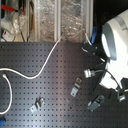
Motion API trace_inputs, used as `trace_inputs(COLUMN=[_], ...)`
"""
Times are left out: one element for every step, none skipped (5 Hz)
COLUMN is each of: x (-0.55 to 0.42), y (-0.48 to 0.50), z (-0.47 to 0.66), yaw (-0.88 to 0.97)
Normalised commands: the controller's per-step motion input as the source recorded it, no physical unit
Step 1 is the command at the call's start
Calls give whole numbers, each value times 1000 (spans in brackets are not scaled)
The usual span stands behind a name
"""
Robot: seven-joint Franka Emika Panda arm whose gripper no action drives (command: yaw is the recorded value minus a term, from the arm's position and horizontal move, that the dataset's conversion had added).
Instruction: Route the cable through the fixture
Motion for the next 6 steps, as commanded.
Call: trace_inputs(x=[-295, -313, 107, 251, 212, 60], y=[145, 205, 213, 138, -1, -31], z=[-2, -1, -82, -178, -157, 58], yaw=[0, 0, 31, 49, 14, 0])
